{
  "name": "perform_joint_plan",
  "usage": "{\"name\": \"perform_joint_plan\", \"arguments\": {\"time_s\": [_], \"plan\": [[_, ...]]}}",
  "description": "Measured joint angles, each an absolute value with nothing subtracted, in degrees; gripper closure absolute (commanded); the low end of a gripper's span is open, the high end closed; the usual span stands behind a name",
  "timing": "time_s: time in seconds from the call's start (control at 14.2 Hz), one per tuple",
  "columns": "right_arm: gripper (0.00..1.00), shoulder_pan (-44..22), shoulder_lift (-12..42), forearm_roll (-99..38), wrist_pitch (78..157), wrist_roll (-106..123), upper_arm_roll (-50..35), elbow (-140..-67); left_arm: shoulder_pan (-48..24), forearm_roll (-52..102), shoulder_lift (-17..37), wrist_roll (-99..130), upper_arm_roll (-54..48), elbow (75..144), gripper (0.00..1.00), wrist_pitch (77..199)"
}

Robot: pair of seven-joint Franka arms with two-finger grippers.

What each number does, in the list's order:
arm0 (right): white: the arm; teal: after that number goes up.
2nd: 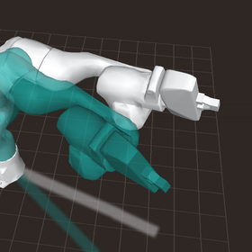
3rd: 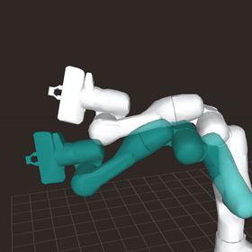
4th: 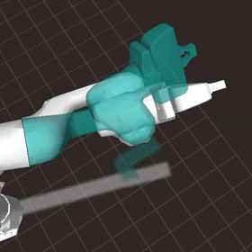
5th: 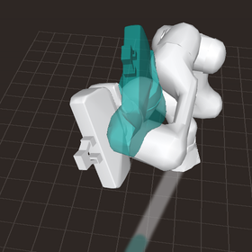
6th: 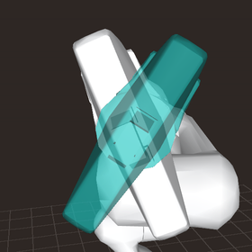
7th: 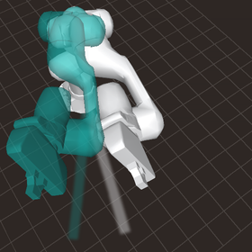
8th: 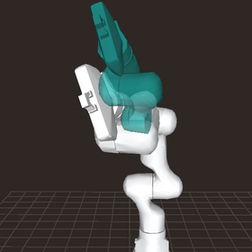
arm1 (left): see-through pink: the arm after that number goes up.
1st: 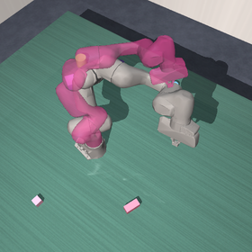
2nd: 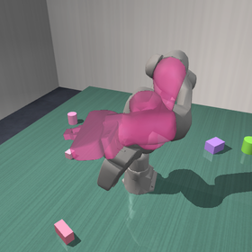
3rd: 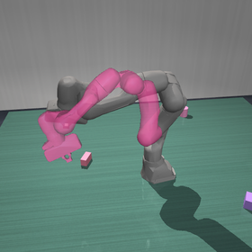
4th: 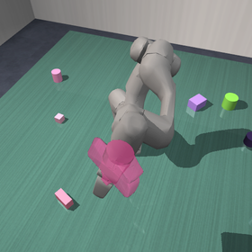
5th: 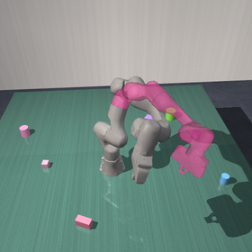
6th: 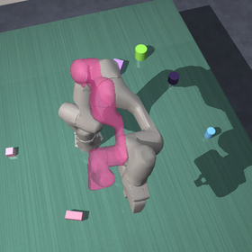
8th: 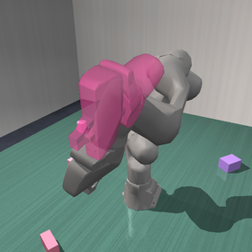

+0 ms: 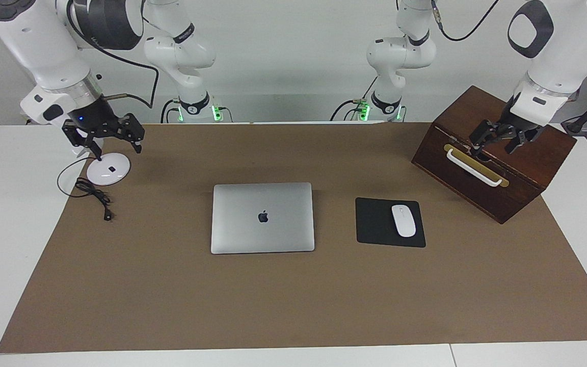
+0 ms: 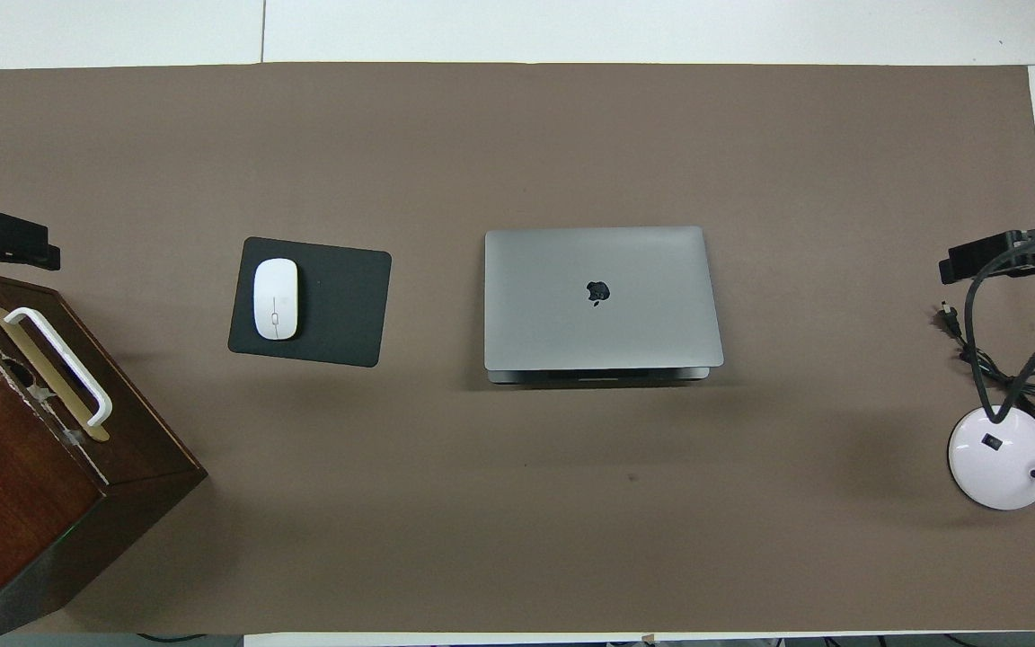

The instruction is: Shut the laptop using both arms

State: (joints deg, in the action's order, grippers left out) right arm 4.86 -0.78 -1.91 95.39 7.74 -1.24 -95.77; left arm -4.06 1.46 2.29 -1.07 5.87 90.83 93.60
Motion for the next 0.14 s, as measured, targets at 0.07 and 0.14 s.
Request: {"name": "perform_joint_plan", "arguments": {"time_s": [0.07, 0.14], "plan": [[0.0, 4.86, -0.78, -1.91, 95.39, 7.74, -1.24, -95.79, -4.06, 1.46, 2.29, -1.07, 5.87, 90.78, 0.0, 93.6], [0.0, 4.86, -0.78, -1.9, 95.39, 7.74, -1.24, -95.86, -4.06, 1.46, 2.29, -1.07, 5.86, 90.71, 0.0, 93.61]]}}
